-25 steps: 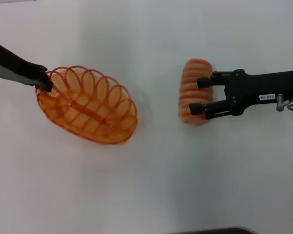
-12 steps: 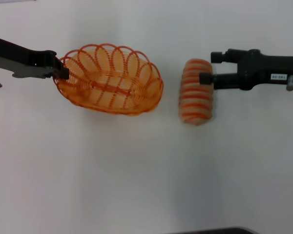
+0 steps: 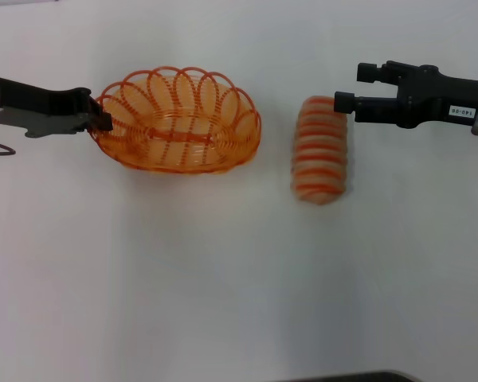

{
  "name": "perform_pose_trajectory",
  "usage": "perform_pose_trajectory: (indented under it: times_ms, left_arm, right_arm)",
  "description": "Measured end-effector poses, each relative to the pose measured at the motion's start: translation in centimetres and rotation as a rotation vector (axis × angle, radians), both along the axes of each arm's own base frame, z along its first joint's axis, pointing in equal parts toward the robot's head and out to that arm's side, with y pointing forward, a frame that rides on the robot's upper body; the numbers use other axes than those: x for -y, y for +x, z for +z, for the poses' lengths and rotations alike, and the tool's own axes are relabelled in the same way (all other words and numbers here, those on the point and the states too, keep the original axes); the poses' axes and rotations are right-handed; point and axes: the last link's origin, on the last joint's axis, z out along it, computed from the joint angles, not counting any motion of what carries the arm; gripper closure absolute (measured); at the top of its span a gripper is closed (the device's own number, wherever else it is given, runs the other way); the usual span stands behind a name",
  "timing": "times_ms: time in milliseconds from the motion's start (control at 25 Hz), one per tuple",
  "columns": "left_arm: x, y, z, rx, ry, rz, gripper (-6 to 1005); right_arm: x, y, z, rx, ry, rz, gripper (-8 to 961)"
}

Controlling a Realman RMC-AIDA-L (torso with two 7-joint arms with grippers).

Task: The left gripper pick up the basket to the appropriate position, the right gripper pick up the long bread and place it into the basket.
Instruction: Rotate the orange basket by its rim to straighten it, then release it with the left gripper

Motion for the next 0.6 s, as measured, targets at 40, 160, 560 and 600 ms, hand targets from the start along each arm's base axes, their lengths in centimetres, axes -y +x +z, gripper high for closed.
perform_pose_trajectory:
  times_ms: [40, 160, 560, 600]
  left_arm:
    - [0.0, -0.1, -0.1, 0.007, 0.005, 0.006, 908]
    - [0.0, -0.4, -0.6, 0.012, 0.020, 0.022, 907]
    - [0.3, -1.6, -2.1, 0.014, 0.044, 0.058, 907]
    - [0.3, -1.7, -2.2, 0.018, 0.048, 0.061, 908]
  right_arm:
    - [-0.1, 0.0, -0.1, 0.004, 0.004, -0.005, 29]
    - [-0.2, 0.1, -0.5, 0.011, 0.011, -0.010, 29]
    - [-0.1, -0.1, -0.8, 0.012, 0.008, 0.000, 29]
    - [-0.1, -0.1, -0.8, 0.012, 0.007, 0.001, 29]
